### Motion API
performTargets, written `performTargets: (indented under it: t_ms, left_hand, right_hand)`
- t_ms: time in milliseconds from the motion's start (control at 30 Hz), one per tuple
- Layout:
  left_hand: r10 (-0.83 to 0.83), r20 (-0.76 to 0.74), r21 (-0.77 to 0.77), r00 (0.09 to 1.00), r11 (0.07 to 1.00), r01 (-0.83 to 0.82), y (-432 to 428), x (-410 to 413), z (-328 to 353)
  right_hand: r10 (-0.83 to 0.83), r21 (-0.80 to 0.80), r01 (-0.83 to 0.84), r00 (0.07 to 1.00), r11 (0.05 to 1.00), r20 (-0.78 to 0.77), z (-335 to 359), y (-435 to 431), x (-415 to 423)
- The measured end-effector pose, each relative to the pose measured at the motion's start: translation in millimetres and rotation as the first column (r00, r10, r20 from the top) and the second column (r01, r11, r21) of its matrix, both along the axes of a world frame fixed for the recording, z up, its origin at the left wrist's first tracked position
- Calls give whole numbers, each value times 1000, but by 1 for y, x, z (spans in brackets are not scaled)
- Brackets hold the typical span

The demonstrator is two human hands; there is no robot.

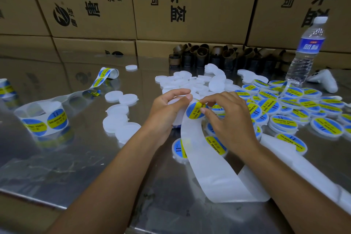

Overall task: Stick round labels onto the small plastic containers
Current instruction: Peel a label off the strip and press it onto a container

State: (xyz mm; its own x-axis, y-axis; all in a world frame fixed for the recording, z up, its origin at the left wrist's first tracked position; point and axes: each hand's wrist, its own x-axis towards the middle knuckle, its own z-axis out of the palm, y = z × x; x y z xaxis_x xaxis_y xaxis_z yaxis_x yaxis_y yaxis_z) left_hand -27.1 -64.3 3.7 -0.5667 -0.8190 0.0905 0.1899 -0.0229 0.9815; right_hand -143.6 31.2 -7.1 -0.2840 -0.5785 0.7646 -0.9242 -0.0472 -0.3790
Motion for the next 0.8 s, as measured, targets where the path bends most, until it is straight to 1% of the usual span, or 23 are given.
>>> performTargets:
  t_ms: [200,333,467,533,633,800]
  left_hand:
    - [6,19,39,1000,999,-6,-3,0,-2]
    - [58,9,72,998,996,-59,-6,-2,-4]
    - [115,-27,138,993,984,-111,-12,-4,-8]
    - [138,-85,191,987,974,-120,-17,-4,-9]
    - [154,-153,263,976,958,-110,-19,-4,-9]
    - [182,-166,286,969,949,-129,-21,-4,-10]
  right_hand:
    - [-2,-10,2,1000,1000,4,0,-1,1]
    - [4,-15,-4,1000,1000,9,1,1,3]
    - [16,-15,-16,1000,1000,-1,3,2,5]
    - [27,-35,-27,1000,999,15,4,2,8]
    - [55,-68,-48,994,996,99,6,2,11]
    - [107,-108,-73,931,991,349,10,3,12]
